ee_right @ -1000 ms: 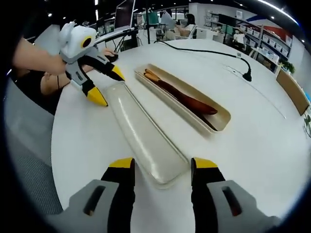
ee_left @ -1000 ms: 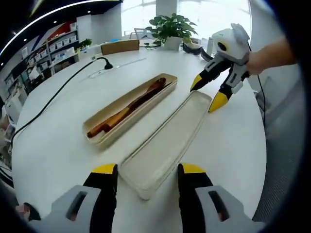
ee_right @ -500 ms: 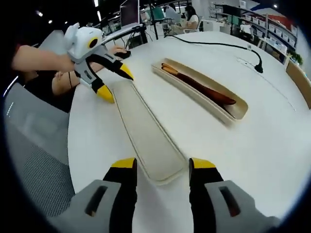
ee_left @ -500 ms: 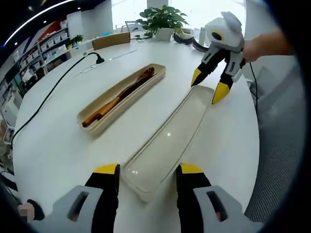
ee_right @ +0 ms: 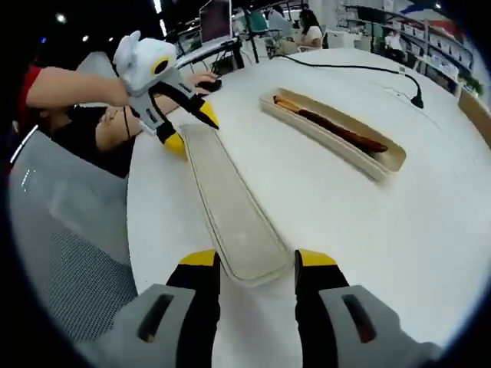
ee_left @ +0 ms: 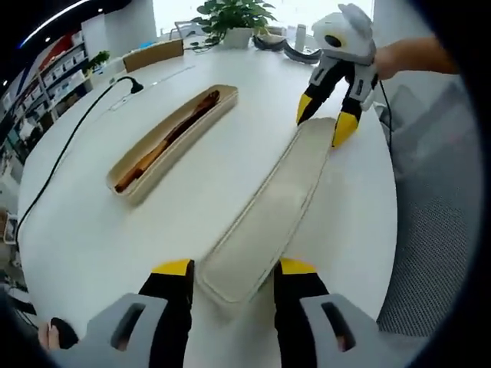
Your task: Arrange the utensils inside the cutlery case until each visible utensil rests in its matching compartment.
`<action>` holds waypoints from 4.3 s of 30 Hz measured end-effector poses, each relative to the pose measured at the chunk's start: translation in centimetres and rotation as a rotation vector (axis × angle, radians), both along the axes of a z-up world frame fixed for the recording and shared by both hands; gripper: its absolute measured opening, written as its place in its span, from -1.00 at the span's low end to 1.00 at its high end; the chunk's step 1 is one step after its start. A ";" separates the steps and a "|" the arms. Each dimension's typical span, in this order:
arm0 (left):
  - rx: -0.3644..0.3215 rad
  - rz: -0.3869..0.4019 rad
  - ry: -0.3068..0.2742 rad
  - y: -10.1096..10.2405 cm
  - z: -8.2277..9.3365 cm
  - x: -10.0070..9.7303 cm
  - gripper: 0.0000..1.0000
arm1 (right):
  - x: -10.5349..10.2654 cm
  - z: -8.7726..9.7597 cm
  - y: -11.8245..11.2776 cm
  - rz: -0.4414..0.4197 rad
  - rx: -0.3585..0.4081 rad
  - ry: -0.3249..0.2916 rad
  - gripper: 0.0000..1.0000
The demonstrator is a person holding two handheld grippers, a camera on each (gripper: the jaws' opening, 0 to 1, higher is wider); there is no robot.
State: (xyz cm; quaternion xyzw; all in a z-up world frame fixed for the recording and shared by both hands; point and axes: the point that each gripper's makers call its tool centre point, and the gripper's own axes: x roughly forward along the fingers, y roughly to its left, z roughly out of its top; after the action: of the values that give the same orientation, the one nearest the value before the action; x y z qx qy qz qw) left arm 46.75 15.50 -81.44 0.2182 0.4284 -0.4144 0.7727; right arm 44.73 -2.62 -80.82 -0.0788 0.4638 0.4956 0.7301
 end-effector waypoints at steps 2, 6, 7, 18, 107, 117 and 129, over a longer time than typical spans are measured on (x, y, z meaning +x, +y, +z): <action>-0.004 0.003 0.007 -0.1 0.0 -0.1 -0.26 | -0.5 0.0 0.0 -0.022 0.016 0.043 -0.28; 0.020 -0.015 0.010 0.0 -0.1 0.0 -0.36 | -0.5 0.4 0.5 0.047 -0.006 -0.097 -0.48; 0.020 -0.015 0.020 0.0 -0.1 0.0 -0.47 | -1.2 0.7 1.2 0.091 0.006 -0.108 -0.56; 0.077 -0.087 0.055 0.4 -0.2 -0.1 -0.67 | -1.9 -1.0 0.4 0.168 -0.109 -0.166 -0.86; 0.064 -0.398 -0.267 -1.7 6.5 -4.7 -0.18 | -3.1 14.3 3.0 -0.375 0.640 0.427 -0.96; 0.042 -0.316 -0.281 -1.4 6.6 -6.1 -0.16 | -4.8 16.7 4.0 -0.391 0.749 0.474 -1.00; 0.004 -0.269 -0.244 -1.1 6.7 -7.3 -0.12 | -5.2 16.6 4.2 -0.384 0.677 0.520 -1.00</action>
State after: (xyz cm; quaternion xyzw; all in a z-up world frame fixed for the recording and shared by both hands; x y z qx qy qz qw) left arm 39.43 14.42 -74.77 0.3236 0.2991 -0.4838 0.7561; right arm 39.51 1.59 -64.25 0.3780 0.4496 0.4784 0.6527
